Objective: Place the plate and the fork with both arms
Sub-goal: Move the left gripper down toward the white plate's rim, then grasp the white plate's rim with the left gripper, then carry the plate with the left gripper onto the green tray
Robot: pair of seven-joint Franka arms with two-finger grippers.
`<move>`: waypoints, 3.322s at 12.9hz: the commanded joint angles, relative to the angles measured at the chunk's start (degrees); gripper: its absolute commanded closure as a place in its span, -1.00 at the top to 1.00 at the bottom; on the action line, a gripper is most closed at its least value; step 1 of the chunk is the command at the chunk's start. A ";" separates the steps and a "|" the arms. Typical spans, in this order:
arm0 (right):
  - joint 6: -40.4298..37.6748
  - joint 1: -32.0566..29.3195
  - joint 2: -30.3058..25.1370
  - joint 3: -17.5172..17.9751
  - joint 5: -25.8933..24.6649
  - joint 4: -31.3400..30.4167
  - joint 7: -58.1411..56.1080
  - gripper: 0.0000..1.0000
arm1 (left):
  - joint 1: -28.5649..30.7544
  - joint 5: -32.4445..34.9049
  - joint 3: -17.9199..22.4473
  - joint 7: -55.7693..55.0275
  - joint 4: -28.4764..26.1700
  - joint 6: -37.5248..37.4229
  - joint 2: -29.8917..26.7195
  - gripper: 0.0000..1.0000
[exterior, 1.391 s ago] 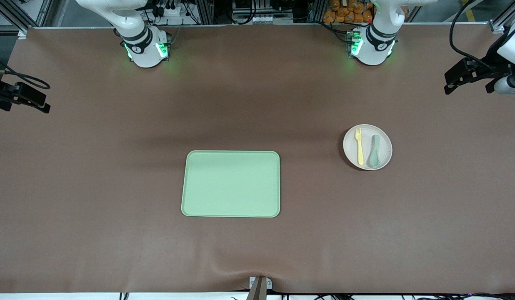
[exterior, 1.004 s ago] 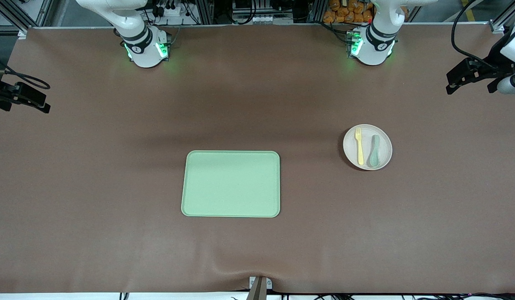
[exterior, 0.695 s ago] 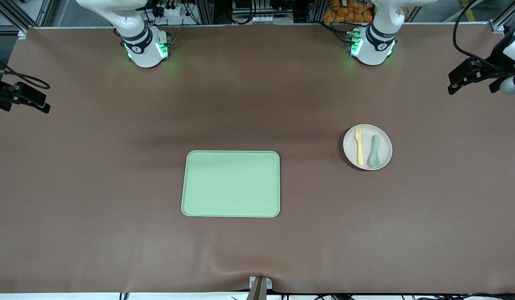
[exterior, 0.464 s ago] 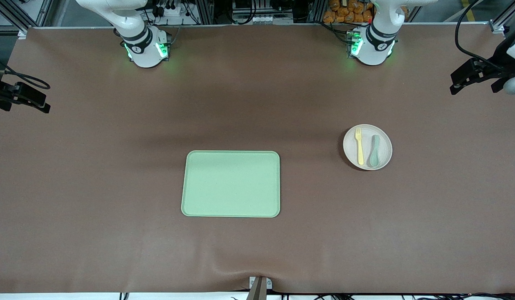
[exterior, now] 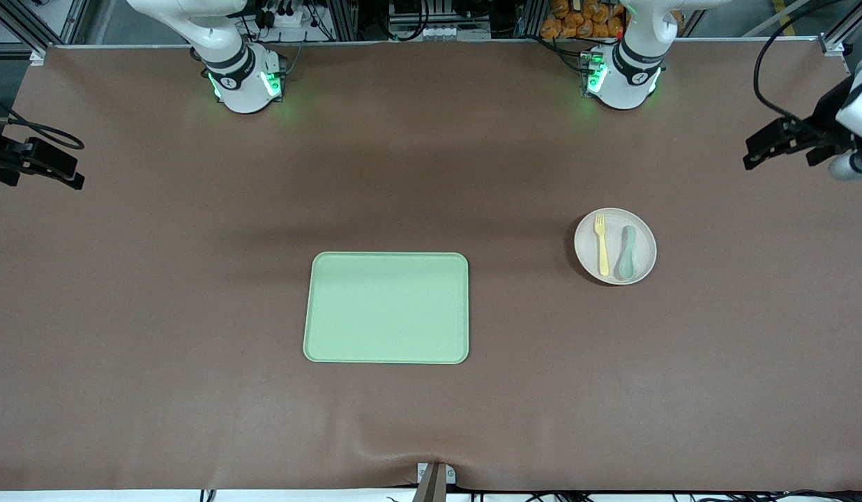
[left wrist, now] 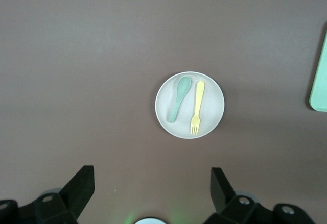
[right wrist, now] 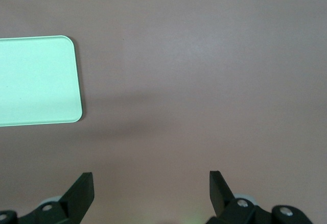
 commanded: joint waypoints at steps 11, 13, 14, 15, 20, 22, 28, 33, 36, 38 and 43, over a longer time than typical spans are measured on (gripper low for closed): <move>-0.86 -1.01 0.23 0.80 -0.23 0.26 0.54 1.00 | 3.36 -10.50 -0.31 9.43 -28.65 40.12 11.78 1.00; -1.48 -1.01 0.23 0.80 -0.23 0.26 0.54 1.00 | 6.17 -16.56 -0.31 20.93 -29.18 41.89 15.12 1.00; -1.48 -1.01 0.23 0.80 -0.23 0.26 0.54 1.00 | 7.24 -19.38 -0.23 25.25 -29.18 42.15 16.88 0.99; -1.39 -1.01 0.23 0.80 -0.23 0.26 0.54 1.00 | 7.51 -21.14 -0.22 27.99 -29.18 42.42 17.94 0.85; -1.48 -1.10 0.23 0.80 -0.23 0.26 0.54 1.00 | 8.48 -21.69 -0.31 32.15 -29.80 46.20 21.99 0.30; -1.48 -1.10 0.23 0.80 -0.23 0.26 0.45 1.00 | 8.48 -23.87 -0.49 32.50 -29.80 46.29 23.30 0.18; -1.57 -1.10 0.23 0.80 -0.23 0.26 0.54 1.00 | 8.04 -29.60 -0.57 37.95 -29.27 46.29 26.82 -0.17; -1.65 -1.10 0.23 0.80 -0.23 0.26 0.45 1.00 | 7.51 -29.60 -0.58 40.67 -27.78 46.11 28.94 -0.57; -1.66 -1.36 0.23 0.80 -0.23 0.26 0.45 1.00 | 7.16 -29.34 -0.66 40.76 -26.99 45.85 29.46 -0.76; -1.66 -1.45 0.23 0.80 -0.23 0.26 0.46 1.00 | 7.16 -29.16 -0.66 40.76 -26.55 45.76 29.82 -0.99; -1.66 -1.45 0.23 0.80 -0.23 0.26 0.54 1.00 | 7.16 -29.25 -2.59 39.97 -21.12 42.35 30.17 -1.00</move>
